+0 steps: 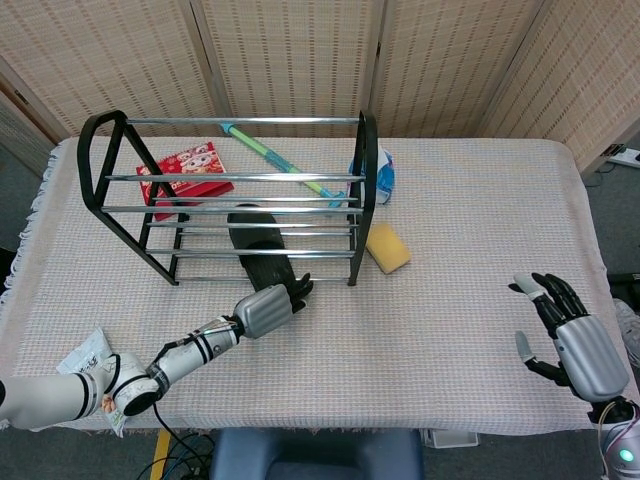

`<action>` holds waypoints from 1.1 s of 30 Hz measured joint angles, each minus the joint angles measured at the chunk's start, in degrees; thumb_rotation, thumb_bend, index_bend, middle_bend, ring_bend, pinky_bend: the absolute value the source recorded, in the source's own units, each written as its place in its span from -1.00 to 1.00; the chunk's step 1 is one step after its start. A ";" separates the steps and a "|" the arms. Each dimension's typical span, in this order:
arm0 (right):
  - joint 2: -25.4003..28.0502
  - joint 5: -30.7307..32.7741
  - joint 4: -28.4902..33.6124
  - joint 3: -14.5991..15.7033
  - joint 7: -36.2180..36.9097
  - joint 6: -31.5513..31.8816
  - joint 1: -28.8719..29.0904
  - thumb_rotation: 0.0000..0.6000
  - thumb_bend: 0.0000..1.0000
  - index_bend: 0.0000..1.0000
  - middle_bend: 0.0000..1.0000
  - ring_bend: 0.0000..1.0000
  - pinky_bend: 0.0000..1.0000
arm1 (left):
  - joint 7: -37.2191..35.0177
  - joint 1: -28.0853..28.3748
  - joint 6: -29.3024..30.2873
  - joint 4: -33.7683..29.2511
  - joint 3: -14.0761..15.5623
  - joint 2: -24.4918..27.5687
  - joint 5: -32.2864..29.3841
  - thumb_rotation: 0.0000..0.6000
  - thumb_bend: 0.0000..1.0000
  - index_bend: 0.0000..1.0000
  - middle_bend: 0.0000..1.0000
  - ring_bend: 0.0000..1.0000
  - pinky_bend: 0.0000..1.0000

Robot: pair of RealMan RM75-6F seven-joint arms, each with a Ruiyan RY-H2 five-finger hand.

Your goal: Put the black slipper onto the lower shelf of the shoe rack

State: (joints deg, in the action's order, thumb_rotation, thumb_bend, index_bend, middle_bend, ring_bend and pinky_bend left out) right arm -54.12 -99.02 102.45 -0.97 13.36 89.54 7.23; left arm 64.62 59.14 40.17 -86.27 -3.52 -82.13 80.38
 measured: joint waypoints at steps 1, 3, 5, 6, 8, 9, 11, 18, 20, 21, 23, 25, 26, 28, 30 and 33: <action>0.01 0.02 -0.04 -0.01 0.05 0.03 -0.02 1.00 0.11 -1.00 -0.62 -0.77 -0.87 | 1.10 -0.01 0.05 -0.35 0.04 -0.08 -0.92 1.00 -0.73 -0.64 -0.83 -0.88 -0.32; -0.01 0.02 -0.16 -0.01 0.22 0.07 -0.03 1.00 0.11 -1.00 -0.62 -0.77 -0.87 | 2.19 0.00 0.09 -0.86 0.22 -0.19 -2.56 1.00 -0.73 -0.62 -0.83 -0.88 -0.32; -0.06 0.00 -0.26 -0.01 0.36 0.08 -0.02 1.00 0.11 -1.00 -0.62 -0.77 -0.87 | 3.10 0.09 0.19 -1.13 0.54 -0.27 -3.52 1.00 -0.73 -0.58 -0.83 -0.88 -0.32; -0.08 0.00 -0.33 -0.01 0.42 0.07 -0.02 1.00 0.11 -1.00 -0.62 -0.77 -0.87 | 3.51 0.14 0.26 -1.22 0.77 -0.30 -3.92 1.00 -0.73 -0.57 -0.83 -0.88 -0.32; -0.09 -0.01 -0.39 0.00 0.56 0.04 -0.01 1.00 0.11 -1.00 -0.62 -0.77 -0.87 | 4.10 0.25 0.51 -1.33 1.31 -0.38 -4.68 1.00 -0.73 -0.53 -0.83 -0.88 -0.32; -0.08 -0.04 -0.43 0.02 0.59 0.03 0.00 1.00 0.11 -1.00 -0.62 -0.77 -0.87 | 4.32 0.30 0.63 -1.33 1.48 -0.39 -4.91 1.00 -0.73 -0.51 -0.83 -0.88 -0.32; -0.09 -0.14 -0.44 0.04 0.73 0.10 -0.01 1.00 0.11 -1.00 -0.62 -0.77 -0.87 | 4.64 0.37 0.92 -1.33 1.72 -0.38 -5.57 1.00 -0.73 -0.49 -0.84 -0.88 -0.32; -0.04 -0.38 -0.51 0.17 1.02 0.40 -0.19 1.00 0.11 -1.00 -0.62 -0.77 -0.87 | 5.83 0.49 2.42 -1.59 2.63 0.20 -7.65 1.00 -0.73 -0.48 -0.85 -0.88 -0.32; -0.02 -0.54 -0.46 0.19 1.00 0.54 -0.22 1.00 0.11 -1.00 -0.62 -0.77 -0.87 | 5.85 0.47 2.71 -1.90 2.83 0.38 -8.25 1.00 -0.73 -0.50 -0.85 -0.88 -0.32; 0.01 -0.63 -0.42 0.20 0.96 0.63 -0.25 1.00 0.11 -1.00 -0.62 -0.77 -0.87 | 5.72 0.45 2.75 -2.17 2.90 0.48 -8.62 1.00 -0.73 -0.53 -0.85 -0.88 -0.32; 0.07 -0.70 -0.34 0.20 0.90 0.76 -0.30 1.00 0.11 -1.00 -0.62 -0.77 -0.87 | 5.55 0.41 3.15 -3.06 3.06 0.82 -9.11 1.00 -0.73 -0.59 -0.85 -0.88 -0.32; 0.11 -0.76 -0.33 0.19 0.96 0.97 -0.39 1.00 0.11 -1.00 -0.62 -0.77 -0.87 | 5.34 0.13 4.29 -4.19 3.14 1.21 -9.22 1.00 -0.73 -0.64 -0.85 -0.88 -0.32; 0.14 -0.73 -0.36 0.18 0.98 1.09 -0.45 1.00 0.11 -1.00 -0.62 -0.77 -0.87 | 5.00 -0.13 4.98 -4.87 3.15 1.40 -9.26 1.00 -0.73 -0.65 -0.85 -0.88 -0.32; 0.30 -0.54 -0.40 0.16 0.99 1.18 -0.57 1.00 0.11 -1.00 -0.62 -0.77 -0.87 | 3.68 -1.00 6.84 -6.63 3.25 2.00 -9.29 1.00 -0.73 -0.67 -0.85 -0.88 -0.32; 0.41 -0.41 -0.43 0.12 1.04 1.26 -0.63 1.00 0.11 -1.00 -0.62 -0.77 -0.87 | 2.44 -1.94 8.46 -8.21 3.45 2.71 -9.22 1.00 -0.73 -0.68 -0.85 -0.88 -0.32; 0.51 -0.10 -0.58 0.01 1.46 1.43 -0.72 1.00 0.11 -1.00 -0.62 -0.77 -0.87 | 0.93 -3.67 10.84 -10.97 4.10 4.25 -8.99 1.00 -0.73 -0.68 -0.85 -0.88 -0.32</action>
State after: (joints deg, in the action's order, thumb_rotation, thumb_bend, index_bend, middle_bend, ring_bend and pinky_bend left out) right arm -53.61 -99.12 101.88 -0.96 14.82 90.96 6.51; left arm 65.55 55.47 51.01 -97.24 0.58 -77.88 71.39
